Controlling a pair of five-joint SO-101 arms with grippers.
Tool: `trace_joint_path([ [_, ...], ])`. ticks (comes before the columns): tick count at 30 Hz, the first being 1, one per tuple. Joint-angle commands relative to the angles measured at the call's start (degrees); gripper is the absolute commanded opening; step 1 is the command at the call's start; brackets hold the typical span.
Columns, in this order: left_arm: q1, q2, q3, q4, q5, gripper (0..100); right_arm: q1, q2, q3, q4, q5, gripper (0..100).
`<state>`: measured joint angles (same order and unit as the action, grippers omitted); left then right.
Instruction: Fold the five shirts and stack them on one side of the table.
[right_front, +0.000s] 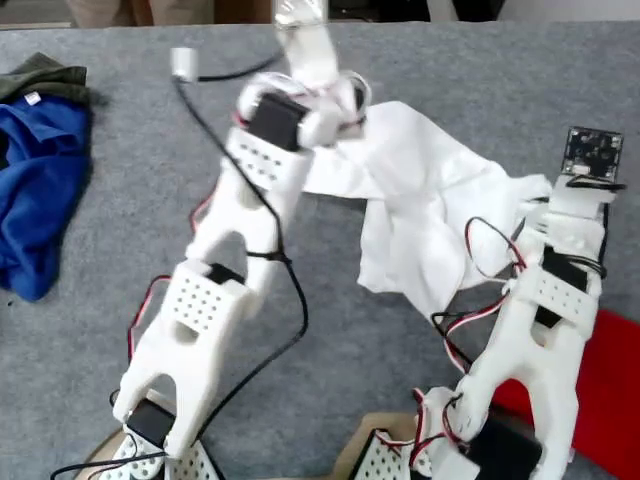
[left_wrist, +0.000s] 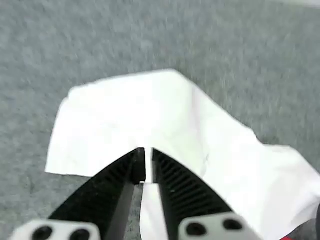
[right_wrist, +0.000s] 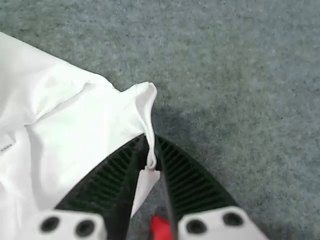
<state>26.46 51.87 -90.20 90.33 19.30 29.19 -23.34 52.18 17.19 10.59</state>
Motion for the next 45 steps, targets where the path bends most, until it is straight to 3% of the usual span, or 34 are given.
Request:
trace_joint_path([
  [1, 2.5, 2.4, -0.4, -1.0, 2.8, 15, 1.8, 1.5, -0.1, -3.3, -0.8, 0.5],
  [4, 4.5, 5.6, 0.0, -2.6, 8.7, 20, 4.3, 4.4, 0.1, -4.9, -1.1, 0.5],
  [11, 9.8, 13.0, 0.1, -8.8, 9.1, 20, 4.5, 10.0, -1.8, -8.4, -1.0, 0.5],
  [18, 10.4, 16.5, -0.4, -13.1, 9.1, 19, 4.7, 13.5, -4.9, -8.1, -1.0, 0.5],
  [23, 10.4, 16.3, -0.4, -13.0, 9.0, 10, 4.6, 14.5, -5.8, -8.1, -1.1, 0.5],
  [45, 11.5, 16.5, -0.4, -7.2, 8.9, 9, 4.6, 14.4, -5.5, -8.0, -1.1, 0.5],
])
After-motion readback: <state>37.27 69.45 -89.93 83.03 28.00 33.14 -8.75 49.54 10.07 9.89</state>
